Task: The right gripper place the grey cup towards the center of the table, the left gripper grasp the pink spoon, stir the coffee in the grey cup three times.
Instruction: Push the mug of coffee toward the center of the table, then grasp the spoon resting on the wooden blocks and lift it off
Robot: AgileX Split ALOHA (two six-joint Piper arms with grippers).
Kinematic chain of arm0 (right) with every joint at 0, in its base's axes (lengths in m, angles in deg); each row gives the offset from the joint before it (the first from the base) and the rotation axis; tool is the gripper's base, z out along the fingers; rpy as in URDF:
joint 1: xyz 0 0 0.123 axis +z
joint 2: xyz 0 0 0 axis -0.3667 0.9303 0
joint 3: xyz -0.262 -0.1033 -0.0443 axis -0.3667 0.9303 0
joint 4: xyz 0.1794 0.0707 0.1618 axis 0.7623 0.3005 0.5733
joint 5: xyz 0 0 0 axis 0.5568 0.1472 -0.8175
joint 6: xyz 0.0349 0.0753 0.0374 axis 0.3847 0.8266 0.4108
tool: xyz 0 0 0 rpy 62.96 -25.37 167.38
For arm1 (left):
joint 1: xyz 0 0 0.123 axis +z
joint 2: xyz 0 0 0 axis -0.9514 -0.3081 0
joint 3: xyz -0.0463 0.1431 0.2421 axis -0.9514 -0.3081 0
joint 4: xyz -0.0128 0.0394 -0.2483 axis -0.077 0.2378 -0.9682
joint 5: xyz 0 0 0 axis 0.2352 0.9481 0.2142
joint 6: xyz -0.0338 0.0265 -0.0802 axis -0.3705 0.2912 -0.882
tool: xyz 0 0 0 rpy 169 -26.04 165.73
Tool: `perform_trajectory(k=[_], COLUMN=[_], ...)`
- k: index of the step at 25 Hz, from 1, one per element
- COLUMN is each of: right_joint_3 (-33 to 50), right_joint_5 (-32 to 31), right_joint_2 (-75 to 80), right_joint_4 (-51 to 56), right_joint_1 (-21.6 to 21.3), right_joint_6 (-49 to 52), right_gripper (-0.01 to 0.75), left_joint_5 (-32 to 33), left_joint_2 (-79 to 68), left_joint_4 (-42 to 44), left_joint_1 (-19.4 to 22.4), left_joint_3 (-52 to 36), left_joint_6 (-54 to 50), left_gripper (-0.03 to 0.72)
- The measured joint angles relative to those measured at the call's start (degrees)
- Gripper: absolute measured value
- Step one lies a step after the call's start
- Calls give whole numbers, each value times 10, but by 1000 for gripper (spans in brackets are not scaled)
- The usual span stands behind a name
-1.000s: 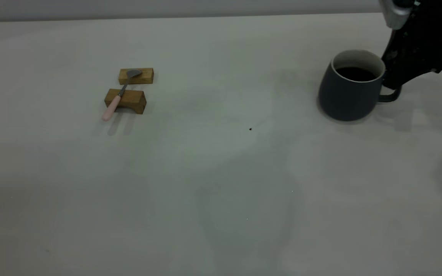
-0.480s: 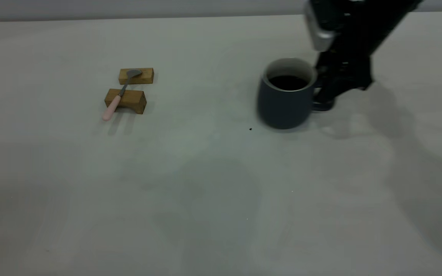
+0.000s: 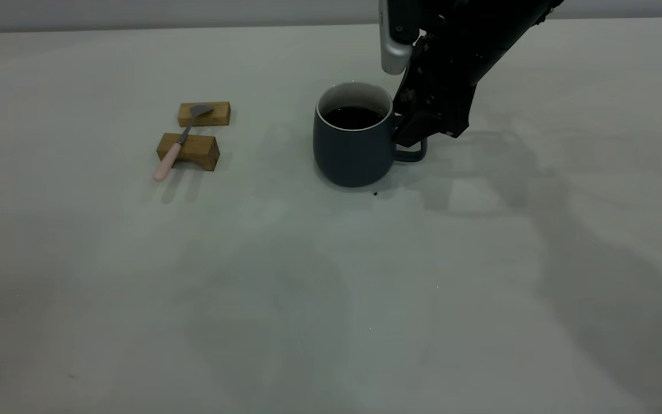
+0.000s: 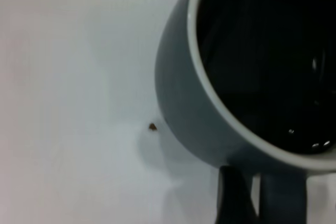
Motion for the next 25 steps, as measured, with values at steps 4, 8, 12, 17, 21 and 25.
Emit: perform_trajectory(k=[4,8,12,17,21,25], right_joint_3=[0,4,8,43,102,207], right_joint_5=[-47,-147,-326,-361,-370,-374], right_joint_2=[-22,-103,-210,-374,-506,-635], right_joint_4=[-45,-132,-151,-120,-213,-343], right_joint_1=[0,-2,-5,-5,-5,-5], right_joint_6=[64,207,414,735,879,1028], right_gripper=[491,491,491,491,491,491], left_joint_5=[0,0,0,0,0,0], left_joint_2=[0,0,0,0,0,0], left_joint_4=[0,0,0,0,0,0], left_joint_1=[0,0,0,0,0,0], left_joint_3=[0,0,0,0,0,0], left_joint_6=[0,0,0,0,0,0], left_gripper=[260,260,260,260,260,260])
